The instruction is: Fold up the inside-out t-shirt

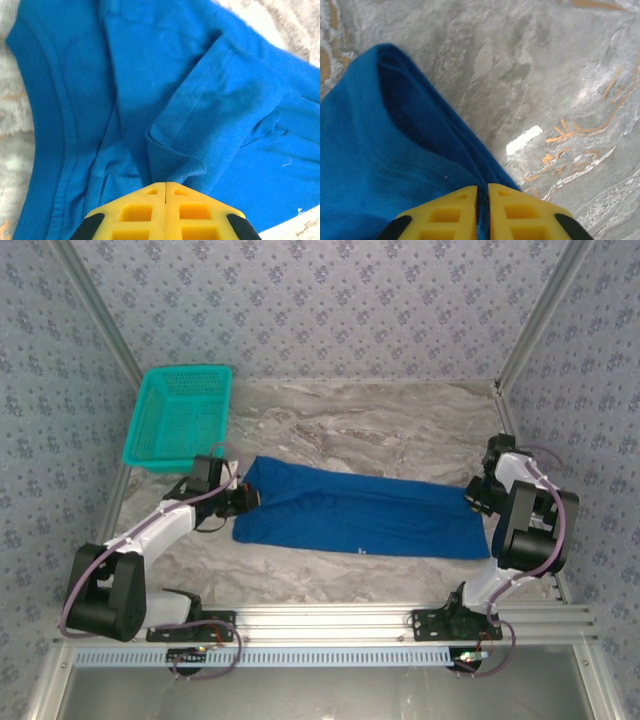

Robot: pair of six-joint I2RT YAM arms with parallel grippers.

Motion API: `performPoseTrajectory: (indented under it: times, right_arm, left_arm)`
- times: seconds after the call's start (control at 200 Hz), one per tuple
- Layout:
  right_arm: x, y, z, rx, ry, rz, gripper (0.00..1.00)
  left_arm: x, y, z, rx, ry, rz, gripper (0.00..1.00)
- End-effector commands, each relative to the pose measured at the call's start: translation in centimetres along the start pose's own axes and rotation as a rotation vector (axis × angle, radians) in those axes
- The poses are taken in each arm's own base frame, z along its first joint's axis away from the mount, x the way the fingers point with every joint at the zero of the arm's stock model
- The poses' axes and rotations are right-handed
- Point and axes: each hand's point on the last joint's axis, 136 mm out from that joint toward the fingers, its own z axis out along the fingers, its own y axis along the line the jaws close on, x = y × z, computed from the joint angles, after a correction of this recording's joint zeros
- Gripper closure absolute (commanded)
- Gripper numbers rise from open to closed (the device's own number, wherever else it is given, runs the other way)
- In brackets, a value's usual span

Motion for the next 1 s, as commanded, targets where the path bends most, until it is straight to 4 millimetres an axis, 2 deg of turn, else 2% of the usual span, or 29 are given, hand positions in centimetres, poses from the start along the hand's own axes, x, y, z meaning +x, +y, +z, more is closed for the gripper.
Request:
performPoseTrajectory:
  times: [0.0,0.105,0.175,0.215,0.29,0.345,0.425,0.515,0.6,0.615,0.65,0.74,0.819,0.884,0.999]
  right_arm:
    - [-1.4,-1.0,-0.4,0.042,-0.053,0.054,0.77]
    - [-2.6,0.4,-3.2,-0.017,-0.165,0.038,0.63]
    - [-2.8,2.5,-5.5,-0.079,-0.25,-0.027,0.55]
    - [-2.5,4.3,-6.8,-0.127,-0.295,-0.087,0.51]
    - [-1.4,9.0,-9.1,-0.239,-0.368,-0.223,0.49]
    - [0.6,13.7,-10.0,-0.362,-0.369,-0.342,0.47]
    - [3.9,19.9,-10.0,-0.504,-0.297,-0.448,0.49]
    - [7.2,25.7,-9.5,-0.585,-0.238,-0.59,0.52]
    - [10.5,30.3,-9.5,-0.662,-0.185,-0.713,0.53]
    - [10.6,31.5,-10.3,-0.69,-0.193,-0.729,0.53]
    - [11.6,32.9,-10.4,-0.712,-0.176,-0.755,0.53]
    - [13.4,34.8,-9.2,-0.716,-0.108,-0.783,0.54]
    - [14.9,35.3,-7.8,-0.691,-0.055,-0.799,0.58]
    - [16.4,34.9,-6.5,-0.668,-0.004,-0.811,0.62]
    - [18.7,33.0,-5.0,-0.631,0.069,-0.823,0.69]
  left_arm:
    - [0.5,-0.3,-0.1,0.019,-0.017,-0.01,1.0]
    - [1.3,-0.1,0.4,0.015,0.005,-0.007,1.0]
    - [1.6,0.1,0.7,0.01,0.022,-0.004,1.0]
    - [1.8,0.0,0.9,0.011,0.028,-0.005,1.0]
    - [1.9,-0.1,1.0,0.017,0.032,-0.002,1.0]
    - [1.8,-0.2,1.0,0.012,0.031,0.005,1.0]
    - [1.8,0.1,1.1,-0.004,0.034,0.005,1.0]
    - [2.2,0.2,1.3,-0.009,0.046,0.01,1.0]
    - [2.7,0.5,1.4,-0.024,0.056,0.002,1.0]
    - [2.7,0.6,1.5,-0.027,0.058,-0.002,1.0]
    - [3.0,0.7,1.5,-0.026,0.065,-0.009,1.0]
    - [4.0,1.0,1.8,-0.034,0.096,-0.024,1.0]
    - [4.7,1.4,1.8,-0.053,0.122,-0.042,0.93]
    - [5.0,1.4,1.8,-0.051,0.131,-0.051,0.88]
    - [5.2,1.1,1.2,-0.048,0.145,-0.057,0.71]
